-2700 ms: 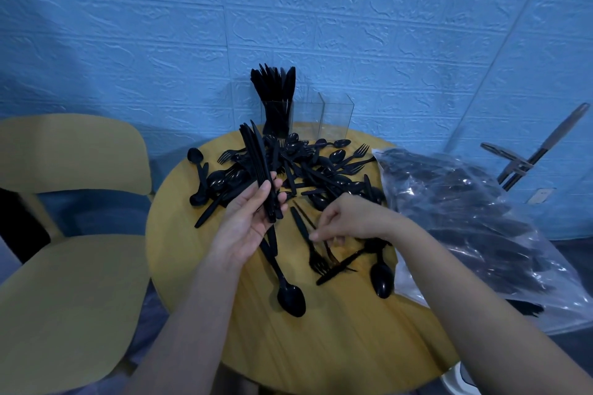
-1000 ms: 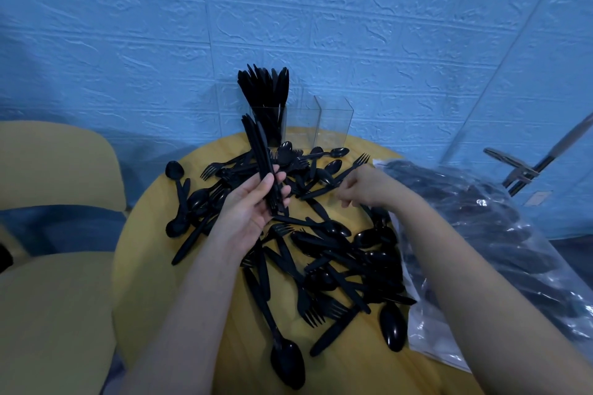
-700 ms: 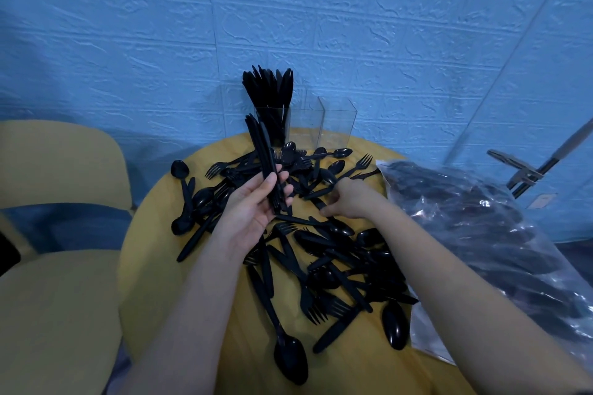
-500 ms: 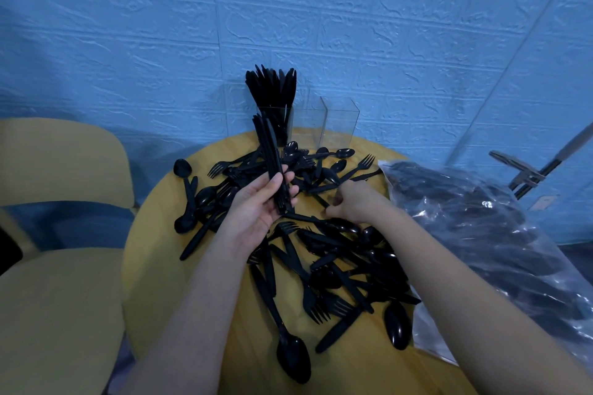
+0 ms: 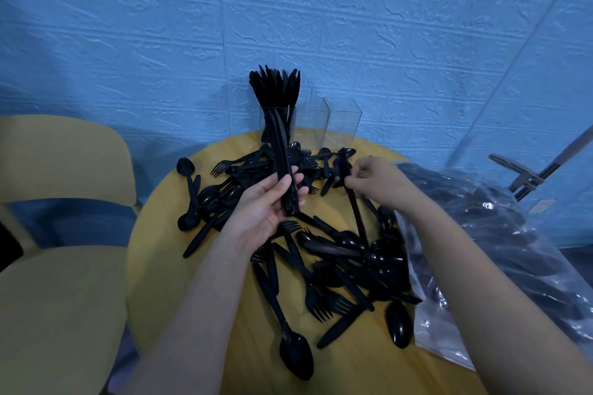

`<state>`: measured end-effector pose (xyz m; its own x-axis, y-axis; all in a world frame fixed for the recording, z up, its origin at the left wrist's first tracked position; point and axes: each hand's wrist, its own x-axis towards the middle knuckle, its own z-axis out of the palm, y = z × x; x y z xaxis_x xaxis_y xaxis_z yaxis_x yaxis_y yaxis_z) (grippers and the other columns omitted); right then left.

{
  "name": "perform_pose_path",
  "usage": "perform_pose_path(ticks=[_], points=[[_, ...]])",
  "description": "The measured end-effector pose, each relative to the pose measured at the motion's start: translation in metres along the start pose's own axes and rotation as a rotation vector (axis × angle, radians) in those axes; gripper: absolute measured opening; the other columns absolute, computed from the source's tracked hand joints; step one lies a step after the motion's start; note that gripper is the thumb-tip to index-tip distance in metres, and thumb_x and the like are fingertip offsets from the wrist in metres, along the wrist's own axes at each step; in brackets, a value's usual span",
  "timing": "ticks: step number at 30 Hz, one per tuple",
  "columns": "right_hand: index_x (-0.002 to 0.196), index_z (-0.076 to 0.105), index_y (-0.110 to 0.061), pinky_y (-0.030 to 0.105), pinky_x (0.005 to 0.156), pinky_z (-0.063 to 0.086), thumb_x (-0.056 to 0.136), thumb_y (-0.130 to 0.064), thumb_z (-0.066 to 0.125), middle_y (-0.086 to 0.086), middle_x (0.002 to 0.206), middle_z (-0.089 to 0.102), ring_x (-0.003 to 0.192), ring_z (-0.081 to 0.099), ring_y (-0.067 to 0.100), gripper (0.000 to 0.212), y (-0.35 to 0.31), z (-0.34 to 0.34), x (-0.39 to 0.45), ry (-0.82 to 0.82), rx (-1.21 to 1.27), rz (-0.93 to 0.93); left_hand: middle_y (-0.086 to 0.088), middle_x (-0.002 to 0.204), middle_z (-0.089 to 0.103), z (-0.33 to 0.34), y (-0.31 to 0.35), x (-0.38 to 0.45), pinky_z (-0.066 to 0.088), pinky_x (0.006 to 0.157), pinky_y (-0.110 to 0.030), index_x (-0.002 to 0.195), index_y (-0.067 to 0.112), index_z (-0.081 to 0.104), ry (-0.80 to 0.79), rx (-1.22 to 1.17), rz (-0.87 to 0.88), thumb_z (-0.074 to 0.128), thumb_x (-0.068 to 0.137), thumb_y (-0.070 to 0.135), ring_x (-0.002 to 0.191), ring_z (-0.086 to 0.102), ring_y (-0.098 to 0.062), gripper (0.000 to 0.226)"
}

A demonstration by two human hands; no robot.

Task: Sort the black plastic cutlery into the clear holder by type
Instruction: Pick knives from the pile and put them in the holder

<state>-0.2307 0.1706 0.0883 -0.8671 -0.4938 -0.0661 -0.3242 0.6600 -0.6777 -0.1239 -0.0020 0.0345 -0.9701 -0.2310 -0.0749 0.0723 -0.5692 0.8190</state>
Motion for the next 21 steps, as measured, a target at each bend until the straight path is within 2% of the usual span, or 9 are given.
perform_pose_path(ticks=[2,5,8,12,16,18,21], points=[[0.074,0.044,-0.016,0.018,0.050,0.038,0.087,-0.012,0.059,-0.007,0.066,0.071,0.063,0.061,0.006,0.020,-0.006,-0.003,-0.001,-0.001,0.047,-0.045,0.001,0.092,0.072,0.000,0.000,0.000,0.058,0.070,-0.026,0.115,0.008,0.062,-0.005,-0.002,0.000,0.051,0.094,0.008,0.081,0.070,-0.012,0.024],[0.076,0.043,-0.017,0.017,0.056,0.043,0.087,-0.010,0.060,0.003,0.078,0.073,0.053,0.054,-0.001,0.022,-0.014,-0.005,0.001,0.008,0.093,-0.122,0.000,0.092,0.073,-0.001,0.000,0.001,0.058,0.069,-0.026,0.114,0.008,0.063,0.003,-0.013,0.007,0.052,0.094,0.008,0.081,0.070,-0.013,0.023],[0.080,0.048,-0.018,0.021,0.059,0.046,0.088,-0.017,0.066,0.006,0.077,0.070,0.056,0.053,0.007,0.020,-0.024,-0.009,0.001,0.029,0.196,-0.183,-0.001,0.092,0.073,-0.002,0.001,0.000,0.058,0.069,-0.027,0.113,0.008,0.063,0.015,-0.010,0.015,0.052,0.093,0.008,0.081,0.071,-0.014,0.022],[0.098,0.052,-0.013,0.021,0.060,0.052,0.085,-0.019,0.069,0.005,0.074,0.067,0.052,0.057,0.007,0.023,-0.039,-0.014,-0.002,0.018,0.423,-0.193,-0.003,0.095,0.073,0.001,-0.002,-0.001,0.059,0.070,-0.028,0.113,0.007,0.063,0.015,0.069,0.022,0.051,0.094,0.006,0.086,0.071,-0.018,0.022],[0.117,0.048,-0.006,0.018,0.053,0.051,0.085,-0.015,0.068,0.006,0.075,0.065,0.050,0.060,0.007,0.038,-0.056,-0.003,0.003,-0.017,0.446,-0.144,-0.003,0.098,0.072,0.006,-0.005,-0.003,0.059,0.071,-0.028,0.113,0.010,0.062,-0.036,0.181,0.021,0.052,0.094,0.009,0.087,0.071,-0.017,0.022],[0.115,0.049,-0.003,0.017,0.051,0.050,0.086,-0.014,0.068,0.006,0.073,0.064,0.049,0.061,0.006,0.036,-0.061,0.004,0.006,-0.022,0.452,-0.114,-0.002,0.098,0.073,0.008,-0.005,-0.005,0.057,0.068,-0.026,0.112,0.012,0.062,-0.069,0.213,0.014,0.052,0.093,0.012,0.089,0.071,-0.017,0.021],[0.101,0.054,-0.007,0.017,0.050,0.051,0.087,-0.015,0.067,0.004,0.070,0.064,0.047,0.060,0.005,0.021,-0.064,0.010,0.010,-0.026,0.460,-0.092,-0.002,0.100,0.073,0.009,-0.005,-0.006,0.058,0.069,-0.026,0.113,0.013,0.061,-0.104,0.228,0.011,0.053,0.093,0.011,0.089,0.071,-0.018,0.022]])
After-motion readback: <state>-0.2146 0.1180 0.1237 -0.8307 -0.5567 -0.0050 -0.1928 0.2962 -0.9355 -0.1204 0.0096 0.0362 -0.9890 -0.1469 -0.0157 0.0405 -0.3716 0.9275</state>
